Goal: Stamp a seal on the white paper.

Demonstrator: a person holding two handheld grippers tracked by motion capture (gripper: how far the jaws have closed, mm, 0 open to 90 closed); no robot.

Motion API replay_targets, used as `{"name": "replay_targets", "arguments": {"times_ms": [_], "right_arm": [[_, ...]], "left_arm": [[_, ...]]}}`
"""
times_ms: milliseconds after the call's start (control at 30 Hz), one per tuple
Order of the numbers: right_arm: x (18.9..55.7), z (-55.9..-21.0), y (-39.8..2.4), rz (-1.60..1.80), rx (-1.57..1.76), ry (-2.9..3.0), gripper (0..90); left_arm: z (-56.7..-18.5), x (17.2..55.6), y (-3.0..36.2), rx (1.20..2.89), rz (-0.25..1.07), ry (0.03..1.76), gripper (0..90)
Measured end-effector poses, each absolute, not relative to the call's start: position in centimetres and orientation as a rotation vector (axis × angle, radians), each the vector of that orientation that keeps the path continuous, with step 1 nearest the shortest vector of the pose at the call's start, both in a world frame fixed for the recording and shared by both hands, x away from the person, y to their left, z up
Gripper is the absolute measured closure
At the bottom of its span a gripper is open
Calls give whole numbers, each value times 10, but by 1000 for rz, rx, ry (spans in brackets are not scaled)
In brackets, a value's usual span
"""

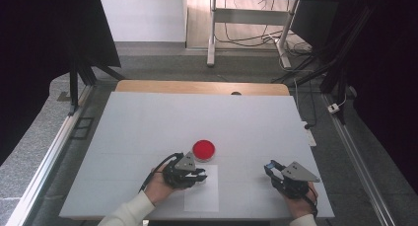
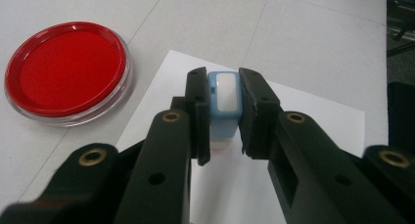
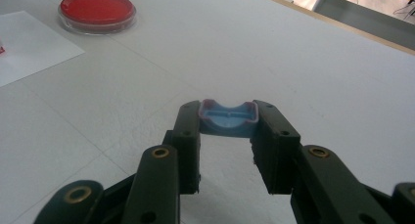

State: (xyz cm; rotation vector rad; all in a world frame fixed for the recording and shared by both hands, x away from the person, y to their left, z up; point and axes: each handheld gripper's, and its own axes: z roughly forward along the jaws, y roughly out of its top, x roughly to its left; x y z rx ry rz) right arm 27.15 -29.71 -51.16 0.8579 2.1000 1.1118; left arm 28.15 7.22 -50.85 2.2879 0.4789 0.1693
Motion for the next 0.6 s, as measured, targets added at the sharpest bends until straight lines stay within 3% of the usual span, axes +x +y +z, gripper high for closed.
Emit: {"name": "replay_targets", "arguments": {"times_ms": [600], "right_arm": [[271,-511,-296,1109,855,2101,645]], "left_arm": [[-509,279,66,2343,196,496,759]]}}
